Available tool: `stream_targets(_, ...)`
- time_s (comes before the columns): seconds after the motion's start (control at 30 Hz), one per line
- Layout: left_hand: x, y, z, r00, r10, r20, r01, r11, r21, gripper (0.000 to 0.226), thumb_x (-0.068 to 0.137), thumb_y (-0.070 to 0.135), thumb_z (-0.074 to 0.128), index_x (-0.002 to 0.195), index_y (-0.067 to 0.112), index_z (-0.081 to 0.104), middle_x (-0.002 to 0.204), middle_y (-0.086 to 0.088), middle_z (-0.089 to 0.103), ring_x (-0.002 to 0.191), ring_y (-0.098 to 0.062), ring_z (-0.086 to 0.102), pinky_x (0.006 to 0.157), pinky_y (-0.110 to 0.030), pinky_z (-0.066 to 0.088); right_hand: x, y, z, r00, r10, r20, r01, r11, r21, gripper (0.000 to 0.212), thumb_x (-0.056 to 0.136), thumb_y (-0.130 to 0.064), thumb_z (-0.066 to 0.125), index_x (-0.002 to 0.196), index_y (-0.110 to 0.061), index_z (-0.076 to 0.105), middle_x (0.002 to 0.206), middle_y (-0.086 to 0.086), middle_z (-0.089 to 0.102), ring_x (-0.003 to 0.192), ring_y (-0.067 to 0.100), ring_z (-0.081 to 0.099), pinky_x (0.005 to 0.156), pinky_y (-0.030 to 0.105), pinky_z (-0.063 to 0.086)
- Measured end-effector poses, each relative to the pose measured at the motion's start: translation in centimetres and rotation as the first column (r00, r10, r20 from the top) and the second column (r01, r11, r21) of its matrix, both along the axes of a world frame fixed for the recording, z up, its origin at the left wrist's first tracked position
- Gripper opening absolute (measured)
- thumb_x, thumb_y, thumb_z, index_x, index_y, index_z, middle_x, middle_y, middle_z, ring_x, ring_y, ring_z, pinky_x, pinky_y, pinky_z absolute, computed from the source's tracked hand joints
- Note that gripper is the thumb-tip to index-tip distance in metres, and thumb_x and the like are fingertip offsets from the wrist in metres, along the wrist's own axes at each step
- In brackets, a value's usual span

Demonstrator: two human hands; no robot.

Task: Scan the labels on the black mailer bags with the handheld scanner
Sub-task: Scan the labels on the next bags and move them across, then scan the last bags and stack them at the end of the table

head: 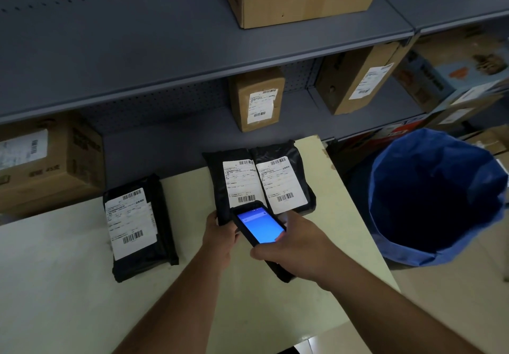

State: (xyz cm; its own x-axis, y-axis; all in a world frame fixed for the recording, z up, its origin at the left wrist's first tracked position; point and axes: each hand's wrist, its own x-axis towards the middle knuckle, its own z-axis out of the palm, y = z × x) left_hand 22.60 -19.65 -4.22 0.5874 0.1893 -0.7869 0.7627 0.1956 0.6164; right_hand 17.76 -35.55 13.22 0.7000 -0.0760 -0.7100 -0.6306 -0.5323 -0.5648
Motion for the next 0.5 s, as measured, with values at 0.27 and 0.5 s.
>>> stream_targets(0.27, -0.2, 0.3, 0.8, 0.962, -0.269, -0.054, 0.275, 0.937, 0.214, 0.037, 0.096, 0.029, 0.061, 0.132, 0.025, 0.064, 0.111, -0.001, 0.074, 0.101, -0.026, 0.072, 0.085, -0.044, 0.064, 0.0, 0.6, -0.1, 1.0, 0.003, 0.015, -0.003, 1.0, 0.005, 0.048, 0.073, -0.039, 0.09, 0.103, -0.026, 0.056, 0.091, -0.005, 0.065, 0.077, 0.011, 0.065, 0.063, 0.026, 0.051)
stream_targets(0.5, -0.9, 4.4, 2.1, 0.875, -0.48, -0.067, 0.447, 0.744, 0.496, 0.064, 0.086, 0.042, 0.062, 0.147, 0.026, 0.05, 0.135, -0.005, 0.066, 0.099, -0.02, 0.066, 0.067, -0.025, 0.054, 0.4, 3.6, 0.0, 0.998, 0.051, 0.022, -0.051, 0.999, -0.015, 0.05, 0.068, -0.04, 0.088, 0.106, -0.025, 0.06, 0.097, -0.001, 0.069, 0.083, 0.015, 0.071, 0.067, 0.032, 0.057)
